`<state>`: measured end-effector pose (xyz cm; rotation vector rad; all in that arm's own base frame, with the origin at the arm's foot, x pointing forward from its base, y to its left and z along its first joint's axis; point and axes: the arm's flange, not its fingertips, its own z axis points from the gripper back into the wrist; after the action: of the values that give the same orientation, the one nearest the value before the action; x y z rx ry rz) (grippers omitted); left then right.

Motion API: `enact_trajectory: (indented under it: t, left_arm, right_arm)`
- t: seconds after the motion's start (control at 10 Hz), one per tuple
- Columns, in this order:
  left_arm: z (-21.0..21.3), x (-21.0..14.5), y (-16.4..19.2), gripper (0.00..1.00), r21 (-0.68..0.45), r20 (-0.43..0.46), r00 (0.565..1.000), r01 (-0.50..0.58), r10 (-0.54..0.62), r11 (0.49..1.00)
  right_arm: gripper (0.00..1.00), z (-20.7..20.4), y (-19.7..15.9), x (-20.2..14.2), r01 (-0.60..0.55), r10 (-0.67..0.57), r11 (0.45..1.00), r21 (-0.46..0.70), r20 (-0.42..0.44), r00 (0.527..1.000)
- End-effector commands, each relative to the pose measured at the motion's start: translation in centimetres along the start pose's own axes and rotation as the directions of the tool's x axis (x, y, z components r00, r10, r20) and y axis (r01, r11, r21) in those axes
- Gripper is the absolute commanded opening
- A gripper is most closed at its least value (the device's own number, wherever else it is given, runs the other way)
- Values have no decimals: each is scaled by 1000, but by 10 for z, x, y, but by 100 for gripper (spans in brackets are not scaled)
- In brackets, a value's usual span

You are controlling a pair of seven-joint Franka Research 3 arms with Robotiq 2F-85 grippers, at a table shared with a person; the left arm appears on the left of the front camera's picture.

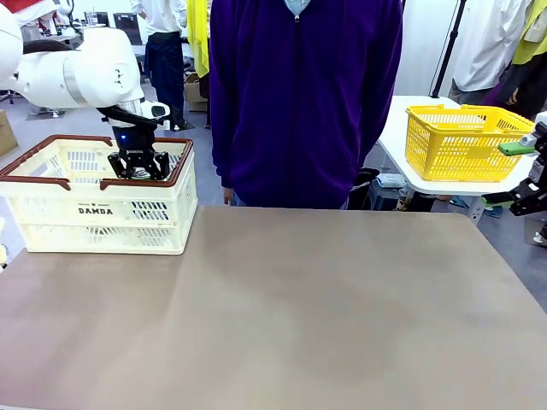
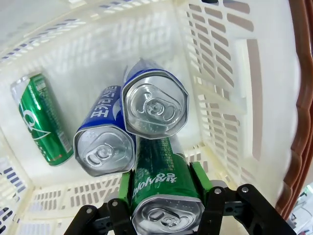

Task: Place the drinks into the Shopping basket.
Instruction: Pick up one drink and place it into the Shopping basket.

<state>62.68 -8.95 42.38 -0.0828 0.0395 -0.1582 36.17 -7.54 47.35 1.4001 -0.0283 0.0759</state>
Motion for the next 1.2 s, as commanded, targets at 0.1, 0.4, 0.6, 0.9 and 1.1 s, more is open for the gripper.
enact_trajectory:
  t: [0.1, 0.4, 0.6, 0.9, 1.1]
  left_arm:
    - [6, 4, 3, 100, 15, -12, 1000, 11, -11, 1000]
    - [8, 2, 1, 100, 17, -4, 1000, 23, -23, 1000]
    - [26, -18, 0, 100, -7, 35, 998, 62, -61, 998]
    - [93, -125, -10, 100, -87, 179, 964, 217, -199, 972]
    - [112, -215, -10, 100, -79, 279, 925, 291, -259, 954]
  right_arm:
    - [100, 2, 3, -1, 12, -12, 1000, -10, -14, 1000]
    - [100, 2, 3, -1, 12, -12, 1000, -10, -14, 1000]
    - [100, 2, 3, -1, 12, -12, 1000, -10, -14, 1000]
    - [100, 2, 3, -1, 12, -12, 1000, -10, -14, 1000]
    - [100, 2, 3, -1, 12, -12, 1000, -10, -14, 1000]
